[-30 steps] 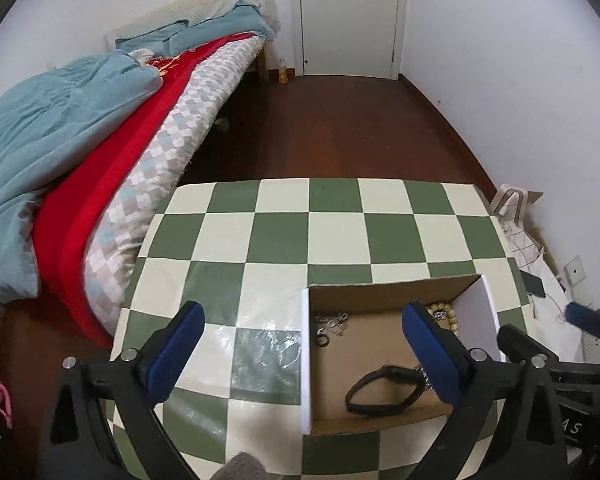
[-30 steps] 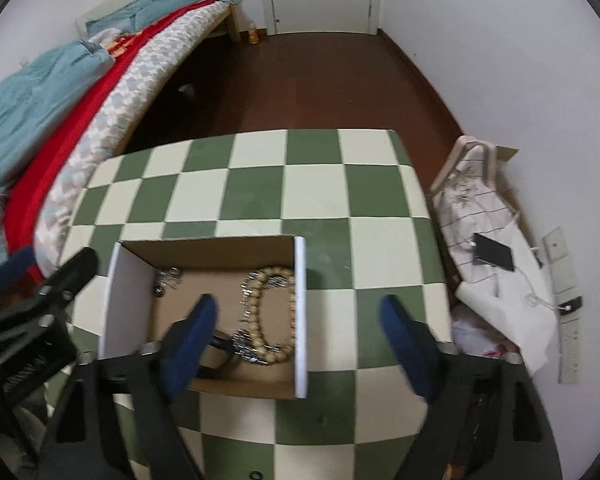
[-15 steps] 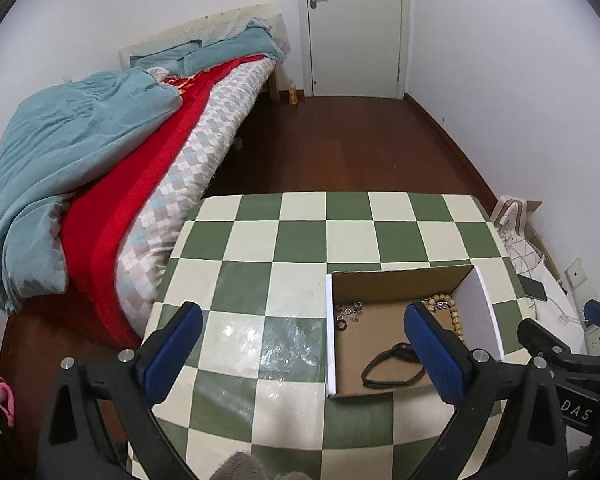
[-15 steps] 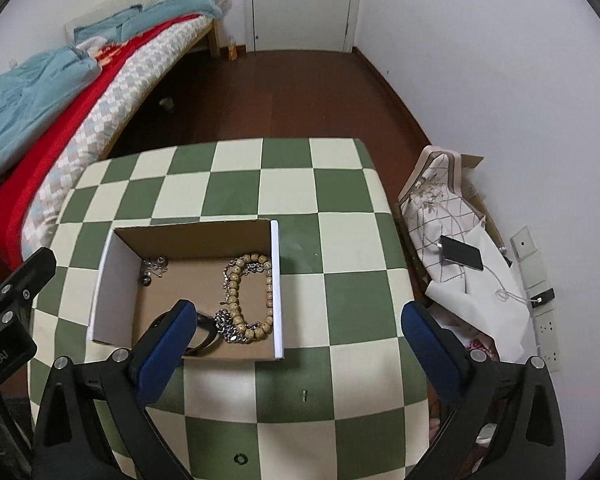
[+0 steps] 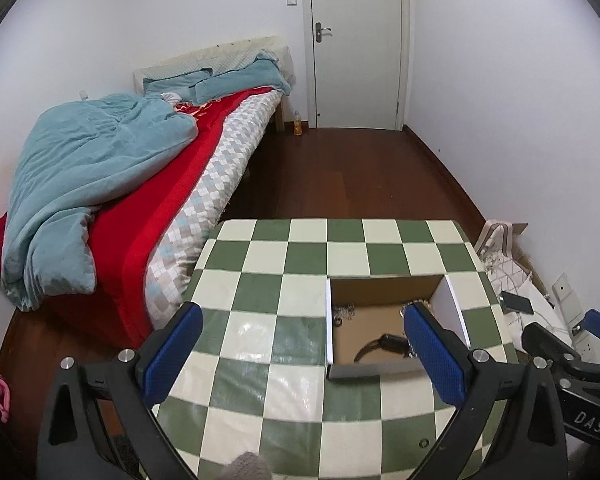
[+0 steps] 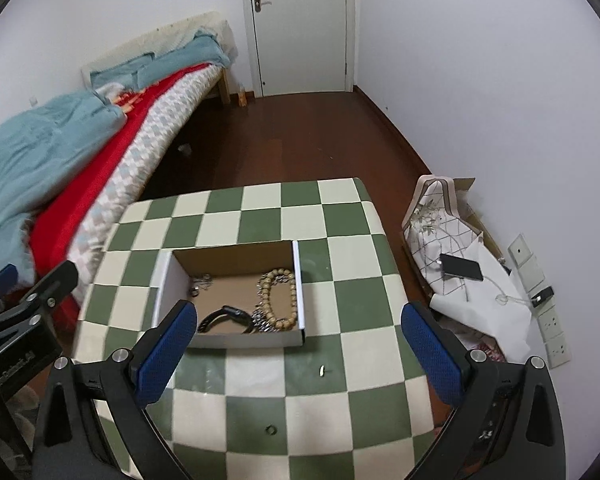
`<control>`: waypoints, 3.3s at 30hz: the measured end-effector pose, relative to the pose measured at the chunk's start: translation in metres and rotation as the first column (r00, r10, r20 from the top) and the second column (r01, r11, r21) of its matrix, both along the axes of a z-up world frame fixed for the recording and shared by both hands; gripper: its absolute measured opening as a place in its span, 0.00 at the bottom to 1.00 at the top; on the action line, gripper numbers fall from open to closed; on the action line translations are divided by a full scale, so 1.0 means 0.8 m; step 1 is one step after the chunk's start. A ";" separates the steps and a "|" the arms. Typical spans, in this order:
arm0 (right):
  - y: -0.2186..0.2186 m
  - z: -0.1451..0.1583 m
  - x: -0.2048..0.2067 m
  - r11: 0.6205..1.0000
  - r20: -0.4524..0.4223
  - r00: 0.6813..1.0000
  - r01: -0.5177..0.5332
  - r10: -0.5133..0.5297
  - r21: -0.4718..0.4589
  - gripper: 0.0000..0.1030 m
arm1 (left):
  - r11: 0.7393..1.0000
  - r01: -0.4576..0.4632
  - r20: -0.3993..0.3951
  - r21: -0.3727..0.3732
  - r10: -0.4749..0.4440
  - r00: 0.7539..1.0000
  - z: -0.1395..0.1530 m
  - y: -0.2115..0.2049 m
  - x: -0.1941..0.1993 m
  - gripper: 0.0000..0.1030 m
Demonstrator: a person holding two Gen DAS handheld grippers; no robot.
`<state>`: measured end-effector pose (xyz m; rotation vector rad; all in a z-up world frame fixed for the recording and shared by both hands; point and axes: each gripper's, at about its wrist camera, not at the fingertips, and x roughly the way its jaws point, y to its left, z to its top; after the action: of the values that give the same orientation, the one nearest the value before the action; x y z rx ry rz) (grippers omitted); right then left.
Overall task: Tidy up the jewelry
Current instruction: 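Move the left gripper to the small dark ring on the table and close on it, then carry the ring with the left gripper while the right grasps the gold earring, then lower the ring with the left gripper into the box while the right drops the earring there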
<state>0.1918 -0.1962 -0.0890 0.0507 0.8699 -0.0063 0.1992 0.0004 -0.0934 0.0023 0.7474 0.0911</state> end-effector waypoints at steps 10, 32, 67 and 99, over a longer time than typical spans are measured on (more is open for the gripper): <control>-0.073 -0.098 -0.054 0.992 -0.174 0.976 0.130 -0.128 0.003 0.56 | 0.987 0.110 -0.202 0.115 -0.086 0.976 -0.121 -0.083 -0.043 1.00; -0.159 -0.198 -0.073 0.962 -0.315 0.920 0.267 -0.235 0.061 0.57 | 0.948 0.304 -0.367 0.098 -0.249 0.896 -0.239 -0.185 -0.047 0.38; -0.047 -0.246 0.031 0.995 -0.235 0.971 0.056 -0.035 0.082 0.56 | 0.997 0.058 -0.382 0.058 -0.032 0.923 -0.237 -0.038 0.007 0.09; -0.028 -0.171 0.001 0.998 -0.069 0.998 0.015 -0.011 0.054 0.13 | 0.999 0.048 -0.221 -0.018 -0.051 0.974 -0.125 -0.032 0.019 0.09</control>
<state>0.1925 -0.2187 -0.2257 0.1082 0.9385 0.0036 0.2143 -0.0254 -0.1935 0.0189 0.9704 0.0387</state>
